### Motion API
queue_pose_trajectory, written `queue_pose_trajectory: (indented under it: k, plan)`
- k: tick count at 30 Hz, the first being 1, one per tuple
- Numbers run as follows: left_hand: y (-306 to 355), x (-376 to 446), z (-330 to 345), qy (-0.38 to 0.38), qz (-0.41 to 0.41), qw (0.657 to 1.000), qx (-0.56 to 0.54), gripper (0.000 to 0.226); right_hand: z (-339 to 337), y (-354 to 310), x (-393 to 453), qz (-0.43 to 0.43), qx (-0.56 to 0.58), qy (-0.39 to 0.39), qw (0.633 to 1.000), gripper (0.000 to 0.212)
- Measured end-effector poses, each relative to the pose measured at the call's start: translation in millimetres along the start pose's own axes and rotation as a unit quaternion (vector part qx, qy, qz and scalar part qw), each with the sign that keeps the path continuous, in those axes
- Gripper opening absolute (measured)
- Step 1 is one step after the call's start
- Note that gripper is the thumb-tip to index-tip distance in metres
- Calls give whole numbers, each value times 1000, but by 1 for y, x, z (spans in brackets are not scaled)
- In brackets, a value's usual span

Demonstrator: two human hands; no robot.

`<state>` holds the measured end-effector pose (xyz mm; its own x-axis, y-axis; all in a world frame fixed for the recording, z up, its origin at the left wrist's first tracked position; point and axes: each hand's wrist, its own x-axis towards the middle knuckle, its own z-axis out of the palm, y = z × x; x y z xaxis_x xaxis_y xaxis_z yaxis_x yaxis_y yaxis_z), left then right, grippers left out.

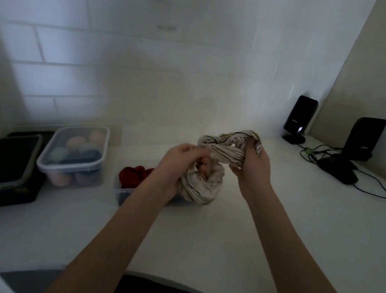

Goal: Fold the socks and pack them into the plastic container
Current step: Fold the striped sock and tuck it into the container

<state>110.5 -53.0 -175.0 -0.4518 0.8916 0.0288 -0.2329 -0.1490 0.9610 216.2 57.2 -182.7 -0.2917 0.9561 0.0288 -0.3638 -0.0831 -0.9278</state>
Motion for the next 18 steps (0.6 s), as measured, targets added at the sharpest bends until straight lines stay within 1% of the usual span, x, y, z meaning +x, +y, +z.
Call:
queue_pose_trajectory:
  k: [2, 3, 4, 6, 7, 8, 9, 11, 14, 16, 18]
  plan:
    - [18, 1, -25, -12, -22, 991, -133, 26, 15, 0, 3, 69, 76, -70, 992, 22]
    - [24, 0, -38, -25, -18, 980, -194, 27, 21, 0, 4, 98, 120, -105, 982, 22]
    - [29, -1, -49, -45, -5, 965, -257, 25, 28, 0, 6, 121, 171, -130, 969, 22]
    - [35, -1, -69, -76, 39, 927, -365, 12, 40, 0, 11, 139, 261, -155, 943, 19]
    - [36, 2, -77, -86, 63, 910, -401, 23, 47, 0, 11, 133, 282, -170, 935, 19]
    - [38, 4, -83, -104, 81, 897, -422, 34, 52, 0, 12, 121, 278, -185, 935, 20]
    - [40, 8, -88, -114, 93, 893, -426, 43, 59, 0, 12, 104, 260, -206, 937, 25]
    - [42, 13, -89, -119, 98, 906, -394, 61, 69, 3, 12, 90, 225, -216, 946, 42]
    - [42, 19, -84, -113, 82, 925, -353, 80, 80, 6, 13, 67, 150, -226, 960, 52]
    - [41, 22, -81, -102, 76, 931, -341, 87, 87, 4, 12, 25, 85, -250, 964, 56]
    - [39, 23, -79, -87, 72, 937, -330, 86, 89, 1, 10, -21, 18, -271, 962, 60]
